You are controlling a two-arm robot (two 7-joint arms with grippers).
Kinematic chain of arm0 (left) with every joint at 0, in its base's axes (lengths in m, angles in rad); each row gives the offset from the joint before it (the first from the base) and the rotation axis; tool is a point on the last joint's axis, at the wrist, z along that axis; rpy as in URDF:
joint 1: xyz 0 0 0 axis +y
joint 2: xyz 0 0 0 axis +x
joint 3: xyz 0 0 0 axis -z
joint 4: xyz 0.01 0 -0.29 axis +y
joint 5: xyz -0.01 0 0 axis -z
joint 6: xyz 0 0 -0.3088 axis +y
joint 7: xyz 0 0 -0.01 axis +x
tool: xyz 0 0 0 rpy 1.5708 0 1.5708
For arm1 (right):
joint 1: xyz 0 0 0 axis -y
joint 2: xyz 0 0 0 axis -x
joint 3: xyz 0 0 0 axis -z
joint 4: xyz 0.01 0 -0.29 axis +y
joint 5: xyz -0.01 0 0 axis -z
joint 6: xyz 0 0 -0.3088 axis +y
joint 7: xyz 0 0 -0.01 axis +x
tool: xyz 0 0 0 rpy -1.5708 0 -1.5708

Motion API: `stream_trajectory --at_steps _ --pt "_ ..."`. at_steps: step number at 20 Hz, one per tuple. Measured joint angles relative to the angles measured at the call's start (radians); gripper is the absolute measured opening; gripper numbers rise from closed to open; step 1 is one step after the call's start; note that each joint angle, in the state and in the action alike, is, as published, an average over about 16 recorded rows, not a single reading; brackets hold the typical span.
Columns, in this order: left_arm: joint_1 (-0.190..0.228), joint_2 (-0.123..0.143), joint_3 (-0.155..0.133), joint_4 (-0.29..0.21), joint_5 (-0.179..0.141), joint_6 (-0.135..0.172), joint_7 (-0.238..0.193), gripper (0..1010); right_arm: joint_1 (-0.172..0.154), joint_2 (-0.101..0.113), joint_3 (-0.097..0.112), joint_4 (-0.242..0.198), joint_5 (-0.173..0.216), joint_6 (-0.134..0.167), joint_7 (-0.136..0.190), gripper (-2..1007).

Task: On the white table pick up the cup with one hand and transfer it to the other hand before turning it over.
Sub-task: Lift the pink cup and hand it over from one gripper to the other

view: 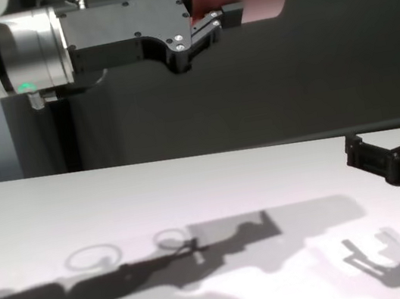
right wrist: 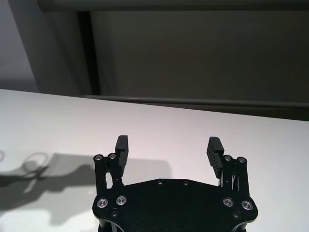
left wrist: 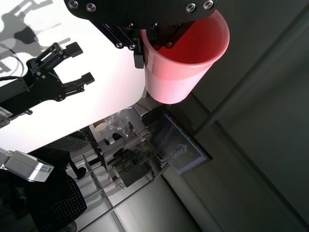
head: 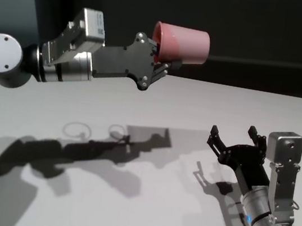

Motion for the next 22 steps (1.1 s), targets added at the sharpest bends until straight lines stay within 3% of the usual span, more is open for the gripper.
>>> stream_trajectory --at_steps 22 --pt "0.05 0.053 -0.025 -0.033 -0.036 -0.003 -0.016 38 0.0 0.0 0.0 0.0 0.0 0.0 0.0 1000"
